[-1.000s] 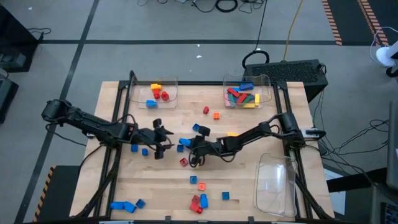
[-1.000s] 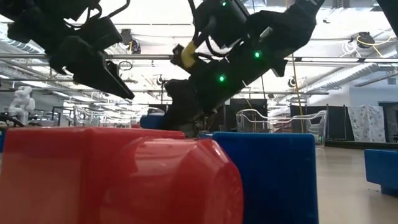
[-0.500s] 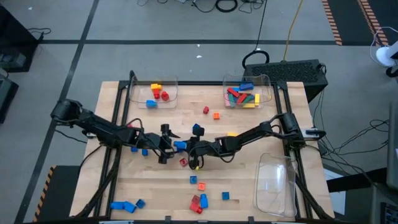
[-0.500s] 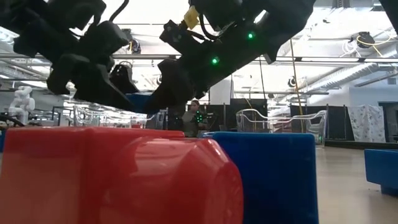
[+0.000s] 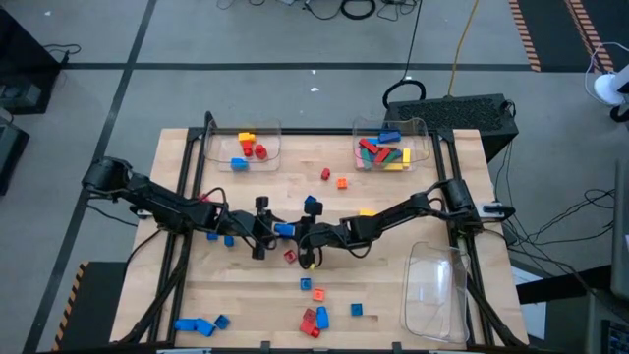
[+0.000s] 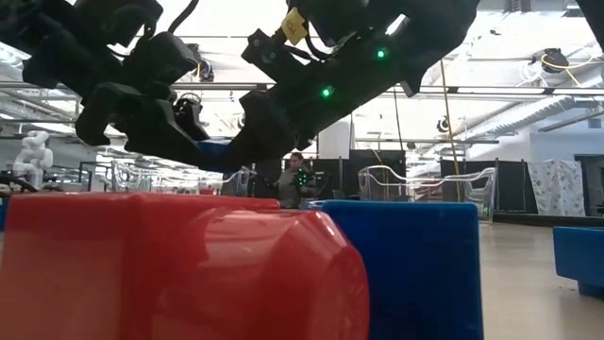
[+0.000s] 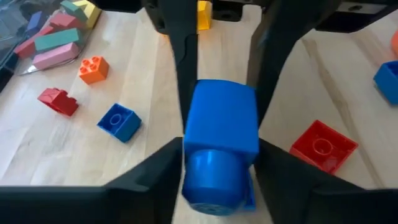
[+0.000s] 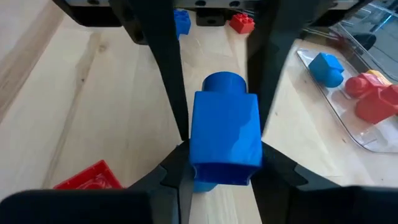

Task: Sort blocks by size
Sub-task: Put the 1 stud blue game piece into the top left transparent bin

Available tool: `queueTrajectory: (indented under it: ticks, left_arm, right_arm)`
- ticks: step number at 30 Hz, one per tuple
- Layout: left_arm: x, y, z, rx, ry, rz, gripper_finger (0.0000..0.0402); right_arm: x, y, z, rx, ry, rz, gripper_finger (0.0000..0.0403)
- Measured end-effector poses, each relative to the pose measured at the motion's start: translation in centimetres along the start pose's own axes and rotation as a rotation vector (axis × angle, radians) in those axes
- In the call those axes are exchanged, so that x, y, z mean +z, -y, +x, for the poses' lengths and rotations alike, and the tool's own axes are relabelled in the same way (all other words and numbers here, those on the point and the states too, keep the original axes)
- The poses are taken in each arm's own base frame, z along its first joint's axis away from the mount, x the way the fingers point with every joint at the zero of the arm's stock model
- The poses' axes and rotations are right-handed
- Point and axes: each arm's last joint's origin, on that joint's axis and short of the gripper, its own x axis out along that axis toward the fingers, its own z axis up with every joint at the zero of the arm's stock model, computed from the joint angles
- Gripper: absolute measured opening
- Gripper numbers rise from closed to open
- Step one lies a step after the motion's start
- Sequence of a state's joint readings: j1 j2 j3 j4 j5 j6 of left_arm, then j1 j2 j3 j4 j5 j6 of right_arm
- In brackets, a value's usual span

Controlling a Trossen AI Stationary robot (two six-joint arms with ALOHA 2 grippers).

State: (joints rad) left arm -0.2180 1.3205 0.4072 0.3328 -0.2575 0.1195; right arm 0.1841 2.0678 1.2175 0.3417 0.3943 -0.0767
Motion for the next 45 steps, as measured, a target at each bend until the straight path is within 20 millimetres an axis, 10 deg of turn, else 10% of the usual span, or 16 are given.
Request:
queueTrajectory:
  ticks: [4,18,36,45]
  left_arm:
    - [0.0,0.0,0.0,0.000,0.000,0.003,0.0134]
    - [0.6,-3.0,-1.6,0.296,0.009,-0.167,0.0148]
    - [-2.9,-14.0,-5.9,0.918,-0.111,-0.556,0.0152]
    - [-5.4,-16.6,-7.2,0.946,-0.123,-0.813,0.0158]
  right_arm:
    - [-0.1,0.0,0.0,0.004,-0.007,-0.003,0.0131]
    - [-1.7,0.9,-0.4,-0.122,-0.203,0.233,0.0249]
    - [-2.0,0.7,0.0,-0.027,-0.206,0.268,0.0247]
    - [-2.0,0.8,0.0,-0.032,-0.206,0.253,0.0247]
